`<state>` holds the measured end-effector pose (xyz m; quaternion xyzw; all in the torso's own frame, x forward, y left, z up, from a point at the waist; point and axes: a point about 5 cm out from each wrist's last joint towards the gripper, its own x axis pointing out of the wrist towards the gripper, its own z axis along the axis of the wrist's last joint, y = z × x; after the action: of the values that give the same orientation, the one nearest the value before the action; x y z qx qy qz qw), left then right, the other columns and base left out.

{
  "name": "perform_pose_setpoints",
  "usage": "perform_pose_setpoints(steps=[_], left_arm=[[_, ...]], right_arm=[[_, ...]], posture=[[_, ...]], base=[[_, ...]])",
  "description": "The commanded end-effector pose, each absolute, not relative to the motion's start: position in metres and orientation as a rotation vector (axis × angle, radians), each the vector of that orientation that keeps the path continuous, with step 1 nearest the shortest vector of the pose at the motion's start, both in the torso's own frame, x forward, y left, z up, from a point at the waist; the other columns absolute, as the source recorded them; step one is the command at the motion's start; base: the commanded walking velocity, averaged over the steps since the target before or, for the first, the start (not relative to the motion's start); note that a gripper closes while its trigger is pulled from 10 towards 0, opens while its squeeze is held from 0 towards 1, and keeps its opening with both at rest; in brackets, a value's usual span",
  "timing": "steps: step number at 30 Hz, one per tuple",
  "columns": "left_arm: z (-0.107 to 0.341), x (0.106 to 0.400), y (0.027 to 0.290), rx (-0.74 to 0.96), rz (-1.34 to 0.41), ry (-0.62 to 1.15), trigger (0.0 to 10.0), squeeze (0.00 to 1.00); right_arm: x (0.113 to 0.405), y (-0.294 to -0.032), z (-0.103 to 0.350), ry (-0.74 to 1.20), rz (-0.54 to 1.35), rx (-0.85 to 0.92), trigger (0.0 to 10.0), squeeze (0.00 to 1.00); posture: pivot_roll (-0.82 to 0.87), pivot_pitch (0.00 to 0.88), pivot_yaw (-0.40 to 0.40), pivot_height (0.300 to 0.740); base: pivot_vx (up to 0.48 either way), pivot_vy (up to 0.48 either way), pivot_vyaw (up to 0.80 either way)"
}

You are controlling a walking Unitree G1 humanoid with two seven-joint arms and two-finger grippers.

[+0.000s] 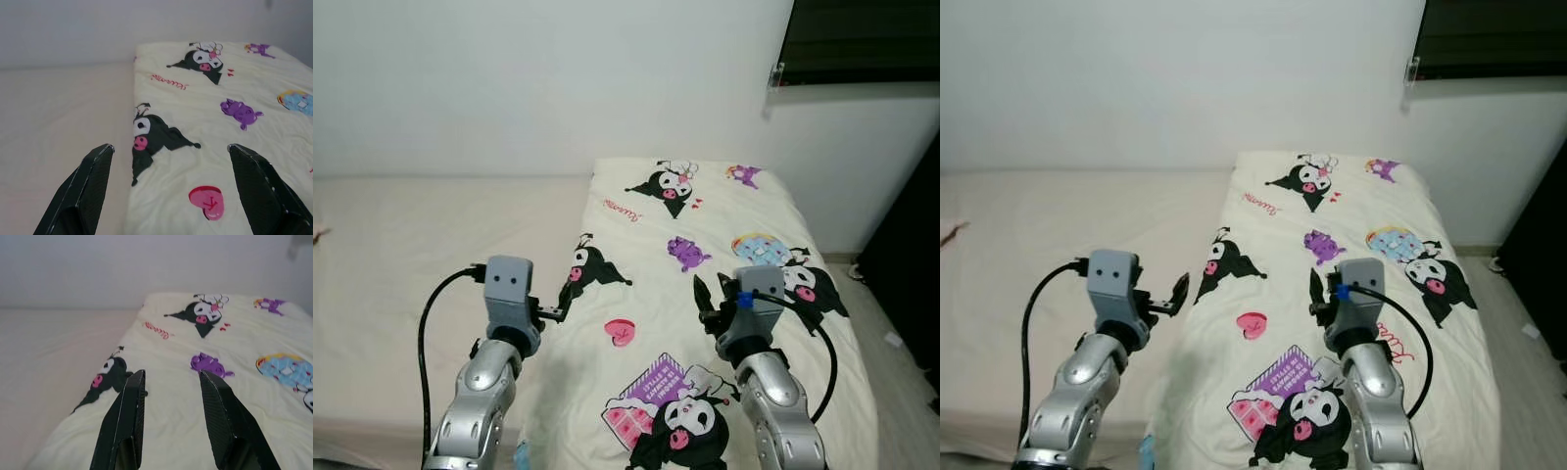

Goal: Clean up the room

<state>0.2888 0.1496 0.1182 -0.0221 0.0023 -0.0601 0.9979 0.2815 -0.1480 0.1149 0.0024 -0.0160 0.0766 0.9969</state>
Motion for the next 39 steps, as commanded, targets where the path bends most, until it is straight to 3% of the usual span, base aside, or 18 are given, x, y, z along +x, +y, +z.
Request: perform_pose_setpoints(steps=[1, 8, 39], left_arm=[[0.104, 0.283, 0.157, -0.014, -0.086, 0.063, 10.0, 0.0], [0.094, 0.279, 0.16, 0.045, -0.11, 0.087, 10.0, 0.0], [0.098, 0.282, 0.152, 0.045, -0.154, 0.071, 10.0, 0.0]], right_arm=[[0.277, -0.146, 0.103, 0.015, 0.147, 0.017, 10.0, 0.0], [0.269, -0.144, 0.075, 0.132, 0.127, -0.056, 10.0, 0.0], [0.272, -0.144, 0.074, 0.119, 0.128, -0.029, 10.0, 0.0]], posture=[[0.01, 0.015, 0.029, 0.74], [0.01, 0.007, 0.03, 0.74], [0.02, 0.009, 0.031, 0.74]], base=[[0.0, 0.0, 0.0], [0.0, 0.0, 0.0], [0.0, 0.0, 0.0]])
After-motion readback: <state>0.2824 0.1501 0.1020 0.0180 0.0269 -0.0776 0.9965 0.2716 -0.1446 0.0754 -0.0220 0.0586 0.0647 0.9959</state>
